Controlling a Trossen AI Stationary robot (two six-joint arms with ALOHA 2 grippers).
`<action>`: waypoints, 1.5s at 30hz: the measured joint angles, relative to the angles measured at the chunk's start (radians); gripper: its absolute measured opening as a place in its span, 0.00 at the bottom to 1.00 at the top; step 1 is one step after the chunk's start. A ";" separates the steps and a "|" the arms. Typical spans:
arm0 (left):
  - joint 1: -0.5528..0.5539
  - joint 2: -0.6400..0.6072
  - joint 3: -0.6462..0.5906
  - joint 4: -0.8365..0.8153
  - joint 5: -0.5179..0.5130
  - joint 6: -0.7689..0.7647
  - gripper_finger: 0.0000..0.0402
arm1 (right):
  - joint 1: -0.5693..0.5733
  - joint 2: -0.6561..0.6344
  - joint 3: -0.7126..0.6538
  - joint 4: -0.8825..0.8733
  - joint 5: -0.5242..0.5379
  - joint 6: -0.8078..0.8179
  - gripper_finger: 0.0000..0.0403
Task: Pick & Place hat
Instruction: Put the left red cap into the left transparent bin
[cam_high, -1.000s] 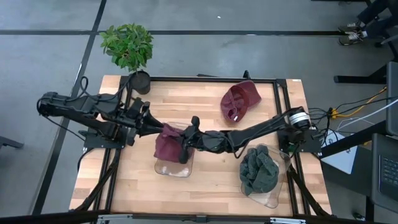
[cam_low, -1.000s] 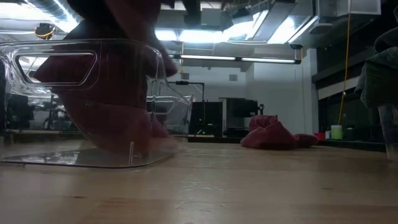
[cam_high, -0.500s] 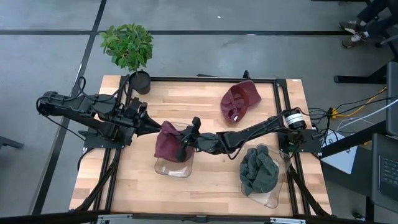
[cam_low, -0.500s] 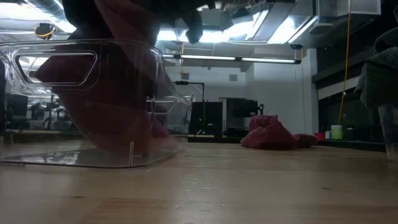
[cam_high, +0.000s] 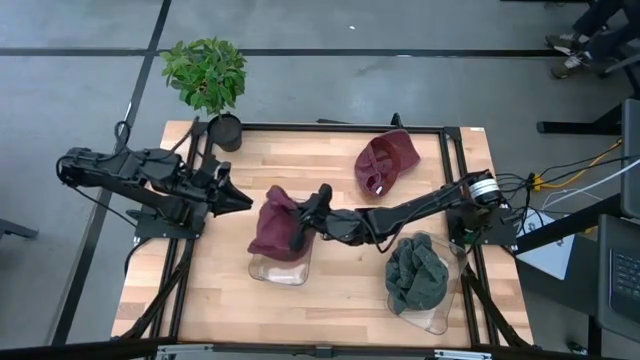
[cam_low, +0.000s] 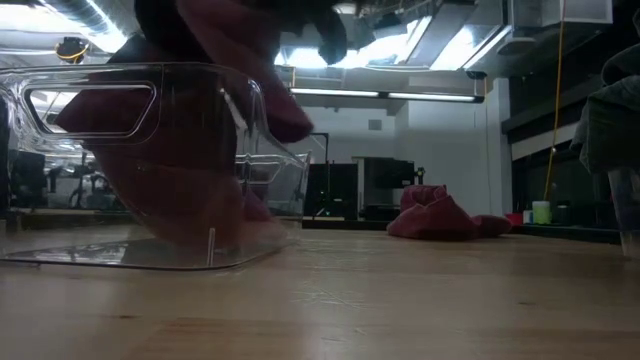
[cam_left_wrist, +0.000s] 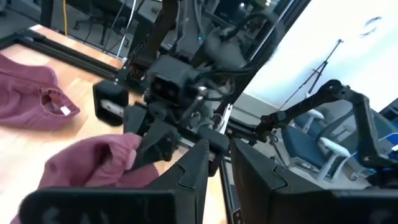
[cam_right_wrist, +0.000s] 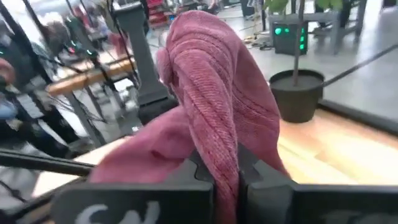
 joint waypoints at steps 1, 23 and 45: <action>0.000 -0.007 0.000 0.000 -0.004 0.002 0.16 | -0.003 -0.004 -0.032 0.044 -0.014 0.017 0.02; 0.000 -0.040 0.000 0.000 -0.113 0.003 0.16 | -0.004 -0.012 -0.257 0.507 -0.105 -0.006 0.02; 0.000 -0.040 0.000 -0.024 -0.138 0.001 0.16 | -0.030 0.072 -0.308 0.678 -0.186 0.062 0.02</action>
